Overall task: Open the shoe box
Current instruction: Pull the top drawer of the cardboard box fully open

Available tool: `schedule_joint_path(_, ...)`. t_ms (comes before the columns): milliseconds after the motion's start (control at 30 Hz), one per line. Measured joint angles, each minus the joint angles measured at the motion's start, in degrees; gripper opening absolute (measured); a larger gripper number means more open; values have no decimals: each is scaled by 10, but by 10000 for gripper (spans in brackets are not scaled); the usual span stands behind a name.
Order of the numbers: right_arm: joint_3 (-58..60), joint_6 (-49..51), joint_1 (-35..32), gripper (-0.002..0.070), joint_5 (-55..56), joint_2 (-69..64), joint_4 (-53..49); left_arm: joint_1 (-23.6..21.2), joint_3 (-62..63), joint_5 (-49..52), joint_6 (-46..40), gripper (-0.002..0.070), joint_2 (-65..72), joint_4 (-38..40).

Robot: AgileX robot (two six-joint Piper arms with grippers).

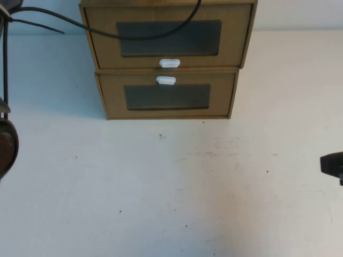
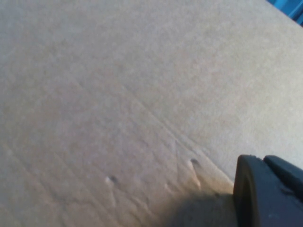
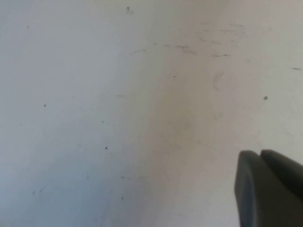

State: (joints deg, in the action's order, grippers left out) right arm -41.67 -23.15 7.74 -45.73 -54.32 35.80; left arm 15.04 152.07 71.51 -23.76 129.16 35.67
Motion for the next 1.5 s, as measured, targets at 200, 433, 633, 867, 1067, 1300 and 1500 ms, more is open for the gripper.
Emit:
schedule_joint_path(200, -95, 75, 126, -14, 14, -99, -132, 0, 0, 0, 6, -5, 0, 0)
schedule_joint_path(433, -192, 231, 291, -13, 40, -201, -414, 0, 0, 0, 17, -5, 0, 0)
schedule_joint_path(633, -222, 395, 405, -13, 70, -272, -747, 0, 0, -1, 43, -5, 0, 0)
schedule_joint_path(867, -223, 552, 453, -13, 114, -341, -1099, 0, 0, -3, 85, -5, 0, 0)
schedule_joint_path(1067, -224, 586, 454, 48, 133, -396, -1270, 0, 0, -3, 91, -5, 0, 0)
schedule_joint_path(1300, -253, 589, 454, 236, 133, -450, -1303, 0, 0, -3, 91, -5, 0, 0)
schedule_joint_path(1500, -306, 589, 454, 315, 97, -501, -1304, 0, 0, -3, 91, -5, 0, 0)
